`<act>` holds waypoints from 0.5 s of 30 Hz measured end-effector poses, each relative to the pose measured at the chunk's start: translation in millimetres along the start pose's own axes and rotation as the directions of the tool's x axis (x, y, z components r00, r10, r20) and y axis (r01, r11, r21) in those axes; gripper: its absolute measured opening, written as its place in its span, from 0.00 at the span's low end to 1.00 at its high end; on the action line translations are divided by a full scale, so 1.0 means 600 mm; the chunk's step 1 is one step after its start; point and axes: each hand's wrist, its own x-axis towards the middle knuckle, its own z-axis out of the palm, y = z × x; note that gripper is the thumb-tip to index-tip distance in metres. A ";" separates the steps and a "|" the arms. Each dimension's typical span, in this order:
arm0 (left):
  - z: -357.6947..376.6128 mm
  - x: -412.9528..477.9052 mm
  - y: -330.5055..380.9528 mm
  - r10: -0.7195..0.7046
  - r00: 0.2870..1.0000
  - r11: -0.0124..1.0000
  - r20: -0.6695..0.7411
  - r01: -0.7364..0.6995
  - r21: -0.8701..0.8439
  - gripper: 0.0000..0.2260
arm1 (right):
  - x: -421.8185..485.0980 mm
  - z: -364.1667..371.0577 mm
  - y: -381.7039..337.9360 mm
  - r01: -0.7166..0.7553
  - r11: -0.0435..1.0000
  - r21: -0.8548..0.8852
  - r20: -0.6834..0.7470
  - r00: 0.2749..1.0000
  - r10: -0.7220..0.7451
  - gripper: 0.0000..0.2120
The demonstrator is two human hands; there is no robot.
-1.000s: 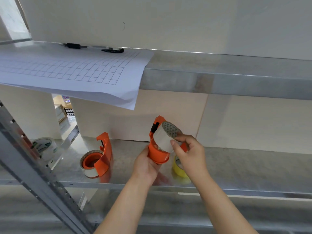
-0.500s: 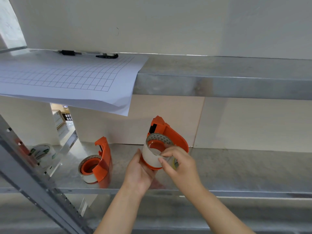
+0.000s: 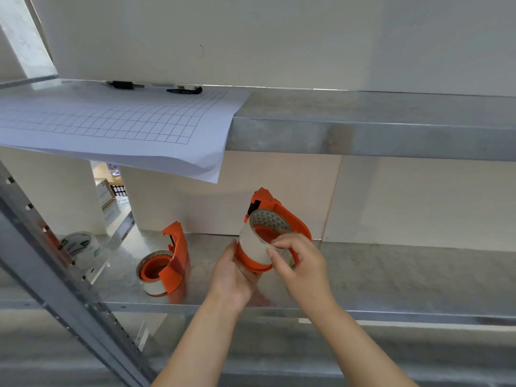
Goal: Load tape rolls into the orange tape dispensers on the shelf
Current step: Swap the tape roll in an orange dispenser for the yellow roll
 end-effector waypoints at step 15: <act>-0.008 0.028 0.008 0.132 0.982 0.991 -0.138 -0.135 -0.011 0.11 | 0.028 -0.141 0.128 -0.294 0.928 -0.230 -0.305 0.927 0.218 0.03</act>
